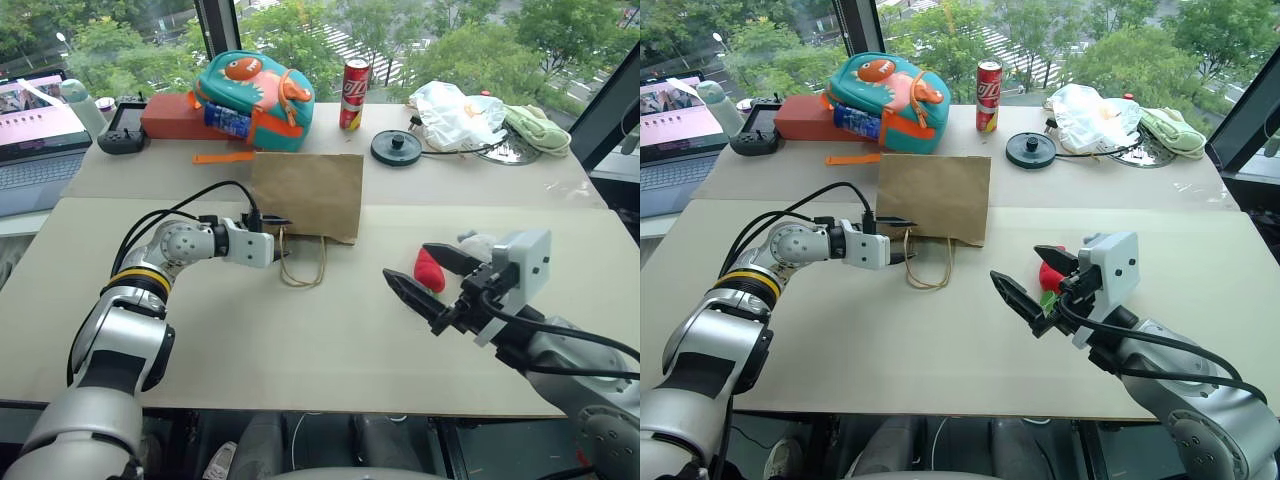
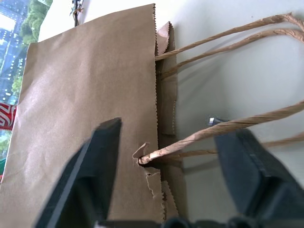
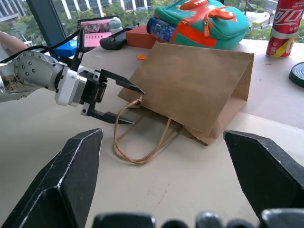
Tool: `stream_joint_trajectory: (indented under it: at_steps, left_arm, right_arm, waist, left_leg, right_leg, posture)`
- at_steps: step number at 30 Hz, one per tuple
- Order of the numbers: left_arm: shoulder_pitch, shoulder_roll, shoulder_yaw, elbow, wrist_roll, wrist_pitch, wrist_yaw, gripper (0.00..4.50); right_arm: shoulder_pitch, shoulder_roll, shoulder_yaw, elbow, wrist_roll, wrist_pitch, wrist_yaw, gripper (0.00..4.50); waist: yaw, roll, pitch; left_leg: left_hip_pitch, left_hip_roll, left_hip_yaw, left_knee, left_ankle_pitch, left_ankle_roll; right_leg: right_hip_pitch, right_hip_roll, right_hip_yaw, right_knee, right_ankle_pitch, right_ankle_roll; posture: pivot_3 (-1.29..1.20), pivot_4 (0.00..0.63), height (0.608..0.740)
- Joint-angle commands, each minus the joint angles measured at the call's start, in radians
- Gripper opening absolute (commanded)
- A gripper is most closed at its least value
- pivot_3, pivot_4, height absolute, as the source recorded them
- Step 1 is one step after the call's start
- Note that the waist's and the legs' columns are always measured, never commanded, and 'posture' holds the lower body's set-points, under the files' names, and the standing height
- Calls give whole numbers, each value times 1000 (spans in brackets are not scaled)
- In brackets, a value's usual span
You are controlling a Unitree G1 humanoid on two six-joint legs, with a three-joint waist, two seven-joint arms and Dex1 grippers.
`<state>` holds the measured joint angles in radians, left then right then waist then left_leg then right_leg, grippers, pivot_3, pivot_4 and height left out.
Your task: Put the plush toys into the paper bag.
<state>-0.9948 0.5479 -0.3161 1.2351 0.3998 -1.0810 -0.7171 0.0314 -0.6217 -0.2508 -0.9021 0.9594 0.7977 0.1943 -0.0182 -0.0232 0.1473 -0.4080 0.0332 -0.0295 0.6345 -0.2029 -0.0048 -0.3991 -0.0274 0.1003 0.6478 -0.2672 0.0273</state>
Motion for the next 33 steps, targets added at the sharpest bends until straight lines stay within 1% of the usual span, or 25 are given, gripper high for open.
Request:
stream_joint_trajectory:
  at_steps: [1, 2, 3, 4, 6, 9, 12, 15, 18, 20, 22, 25, 28, 29, 33]
  left_arm:
    - [-25, 6, 0, 3, -1, -15, 13, 1641]
    - [-24, 6, 1, 4, -4, -16, 11, 1251]
    - [-22, 7, 0, 3, -6, -17, 10, 1021]
    - [-20, 7, 1, 3, -8, -18, 8, 586]
    - [-17, 9, 2, 1, -11, -19, 9, 49]
    - [-14, 10, 9, -2, -25, -15, 0, 49]
    - [-13, 0, 41, -13, -82, -4, -36, 49]
    - [-5, -15, 84, -35, -175, 27, -123, 49]
    - [15, -30, 139, -92, -308, 103, -260, 49]
    - [45, -31, 170, -174, -400, 189, -358, 49]
    - [93, -25, 192, -304, -490, 341, -438, 49]
    - [183, -1, 208, -542, -577, 557, -486, 49]
    - [287, 45, 222, -844, -677, 856, -482, 49]
    - [310, 57, 228, -918, -699, 927, -474, 49]
    - [332, 74, 263, -1075, -739, 1128, -399, 49]
  right_arm:
    - [-2, -13, -27, -29, 15, -26, -4, 4500]
    - [-2, -14, -26, -29, 15, -26, -5, 4500]
    - [-3, -14, -25, -29, 16, -26, -6, 4500]
    - [-3, -15, -24, -29, 17, -27, -6, 4500]
    - [-5, -17, -22, -26, 17, -27, -4, 4500]
    - [-9, -21, -20, -20, 19, -27, 1, 4500]
    - [-16, -27, -18, -11, 21, -27, 10, 4500]
    - [-24, -33, -18, -4, 27, -26, 17, 4500]
    - [-31, -42, -25, 1, 41, -22, 25, 4500]
    - [-26, -60, -42, 5, 53, -17, 38, 4500]
    - [-19, -86, -66, 10, 72, -12, 52, 4500]
    - [-9, -120, -89, 22, 94, -9, 71, 4500]
    - [-9, -144, -91, 39, 103, -4, 84, 4500]
    - [-11, -149, -88, 44, 103, -4, 86, 4500]
    - [-12, -167, -60, 68, 100, 12, 99, 4500]
  waist:
    - [0, 0, 0]
    - [0, 0, 0]
    - [0, 0, 0]
    - [0, 0, 0]
    - [0, 0, 0]
    - [0, 0, 0]
    - [0, 0, 0]
    - [0, 0, 0]
    - [0, 0, 0]
    - [-1, 0, 0]
    - [-4, 0, 0]
    - [-9, 0, 0]
    - [-19, 0, 0]
    - [-21, 0, 0]
    - [-20, 0, 0]
  left_leg:
    - [0, 0, 0, 0, 0, 0]
    - [0, 0, 0, 0, 0, 0]
    - [0, 0, 0, 0, 0, 0]
    - [0, 0, 0, 0, 0, 0]
    - [0, 0, 0, 0, 0, 0]
    - [0, 0, 0, 0, 0, 0]
    - [0, 0, 0, 0, 0, 0]
    - [0, 0, 0, 0, 0, 0]
    - [0, 0, 0, 0, 0, 0]
    - [0, 0, 0, 0, 0, 0]
    - [1, 0, 0, 0, 0, 0]
    - [1, 1, -1, 0, 0, 0]
    - [2, 1, -2, 0, 0, 0]
    - [2, 1, -2, 0, 0, 0]
    - [5, 1, -3, 1, 0, 0]
  right_leg:
    - [0, 0, 0, 0, 0, 0]
    - [0, 0, 0, 0, 0, 0]
    - [0, 0, 0, 0, 0, 0]
    - [0, 0, 0, 0, 0, 0]
    - [0, 0, 0, 0, 0, 0]
    - [0, 0, 0, 0, 0, 0]
    - [0, 0, 0, 0, 0, 0]
    - [0, 0, 0, 0, 0, 0]
    - [1, 0, 0, 0, 0, 0]
    - [1, 0, 0, 0, 0, 0]
    - [1, 0, 0, 0, 0, 0]
    - [2, 0, 0, 0, 0, 0]
    - [3, 0, -1, 0, 0, 0]
    - [4, 0, -1, 0, 0, 0]
    - [8, 0, -1, 0, 0, 0]
  posture:
    - [0, 150, 739]
    - [0, 150, 739]
    - [0, 150, 739]
    - [0, 150, 739]
    - [0, 150, 739]
    - [0, 150, 739]
    - [0, 150, 739]
    - [0, 150, 739]
    - [0, 150, 739]
    - [0, 150, 739]
    - [0, 150, 739]
    - [0, 150, 739]
    - [0, 150, 739]
    - [0, 150, 739]
    - [0, 150, 739]
